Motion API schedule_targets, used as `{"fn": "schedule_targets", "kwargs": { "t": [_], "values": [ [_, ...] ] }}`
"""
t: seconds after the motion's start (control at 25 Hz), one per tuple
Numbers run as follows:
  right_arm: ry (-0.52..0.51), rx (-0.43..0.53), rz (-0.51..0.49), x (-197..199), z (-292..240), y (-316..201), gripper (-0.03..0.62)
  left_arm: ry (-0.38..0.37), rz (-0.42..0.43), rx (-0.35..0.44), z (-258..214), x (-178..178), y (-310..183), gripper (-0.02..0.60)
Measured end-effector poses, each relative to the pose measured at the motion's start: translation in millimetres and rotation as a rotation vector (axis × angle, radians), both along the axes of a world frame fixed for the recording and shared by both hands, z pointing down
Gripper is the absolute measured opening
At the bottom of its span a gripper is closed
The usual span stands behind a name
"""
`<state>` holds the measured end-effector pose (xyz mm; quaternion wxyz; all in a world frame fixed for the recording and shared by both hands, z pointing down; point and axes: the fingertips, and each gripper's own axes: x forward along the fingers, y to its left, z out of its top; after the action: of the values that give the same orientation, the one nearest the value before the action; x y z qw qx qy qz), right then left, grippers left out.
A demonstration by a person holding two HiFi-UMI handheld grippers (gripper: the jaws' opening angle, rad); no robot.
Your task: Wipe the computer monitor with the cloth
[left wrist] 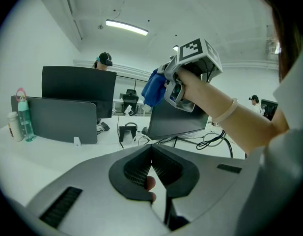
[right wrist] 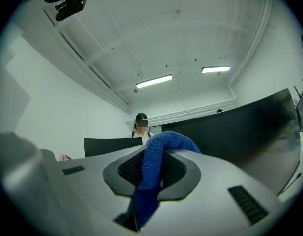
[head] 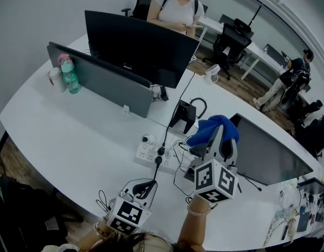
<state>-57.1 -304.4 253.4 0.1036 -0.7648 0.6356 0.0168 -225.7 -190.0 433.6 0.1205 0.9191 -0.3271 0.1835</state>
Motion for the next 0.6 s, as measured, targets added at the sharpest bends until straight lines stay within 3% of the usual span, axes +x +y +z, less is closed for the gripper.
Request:
{"fn": "schedule_targets", "kwargs": {
  "t": [0.16,0.6],
  "values": [
    [-0.005,0.006,-0.005,0.1,-2.6,-0.1,0.063,0.036,-0.005,-0.009,-4.3,2.8,0.5,0.009],
    [0.013,0.035,0.009,0.2,-20.0,0.9,0.063,-0.023,-0.012,0.004,-3.5,-0.7,-1.0,0.009]
  ]
}}
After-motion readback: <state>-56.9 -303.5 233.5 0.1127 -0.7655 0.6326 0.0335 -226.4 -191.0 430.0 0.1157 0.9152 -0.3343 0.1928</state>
